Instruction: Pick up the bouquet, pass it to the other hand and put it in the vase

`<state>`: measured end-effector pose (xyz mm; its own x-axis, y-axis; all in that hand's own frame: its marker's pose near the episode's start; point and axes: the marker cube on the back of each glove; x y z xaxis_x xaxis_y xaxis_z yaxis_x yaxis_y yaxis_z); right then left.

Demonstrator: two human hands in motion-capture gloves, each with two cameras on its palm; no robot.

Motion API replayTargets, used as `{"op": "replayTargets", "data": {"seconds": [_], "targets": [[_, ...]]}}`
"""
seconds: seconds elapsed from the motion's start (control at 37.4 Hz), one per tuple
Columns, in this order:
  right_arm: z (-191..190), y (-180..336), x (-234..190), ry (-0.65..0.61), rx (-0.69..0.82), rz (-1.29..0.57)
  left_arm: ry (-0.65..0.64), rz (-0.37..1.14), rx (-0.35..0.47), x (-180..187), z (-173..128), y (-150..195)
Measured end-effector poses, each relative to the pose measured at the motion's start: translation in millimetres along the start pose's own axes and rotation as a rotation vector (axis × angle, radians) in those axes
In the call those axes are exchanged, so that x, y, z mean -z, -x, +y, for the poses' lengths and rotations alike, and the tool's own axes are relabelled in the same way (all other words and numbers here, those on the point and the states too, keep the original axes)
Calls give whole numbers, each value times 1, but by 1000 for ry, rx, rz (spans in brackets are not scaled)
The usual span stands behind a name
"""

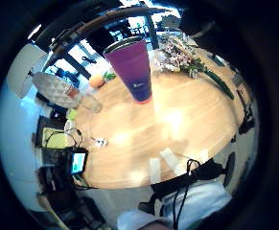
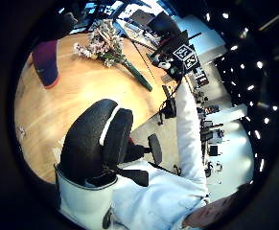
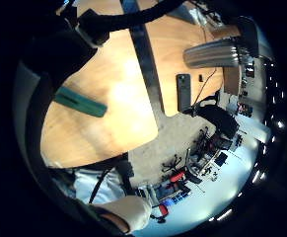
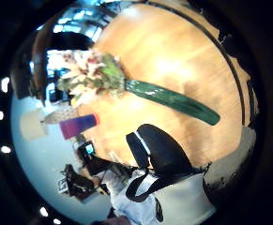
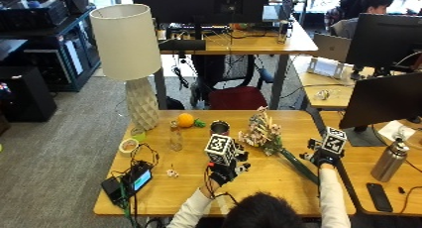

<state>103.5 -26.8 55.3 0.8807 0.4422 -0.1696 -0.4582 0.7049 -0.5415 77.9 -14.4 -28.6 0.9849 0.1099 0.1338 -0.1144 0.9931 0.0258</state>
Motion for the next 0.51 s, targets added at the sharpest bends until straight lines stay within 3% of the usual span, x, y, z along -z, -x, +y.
{"op": "replayTargets", "data": {"seconds": [0.08,0.13,0.37,0.51], "targets": [[52,9,-3,89,11,5,8,3,-7,0,2,-2],[66,11,-11,130,12,5,9,8,-11,-1,1,-2],[62,9,-75,227,31,1,39,6,0,-15,-4,6],[54,6,-90,100,18,-21,53,13,12,-19,-4,9]]}}
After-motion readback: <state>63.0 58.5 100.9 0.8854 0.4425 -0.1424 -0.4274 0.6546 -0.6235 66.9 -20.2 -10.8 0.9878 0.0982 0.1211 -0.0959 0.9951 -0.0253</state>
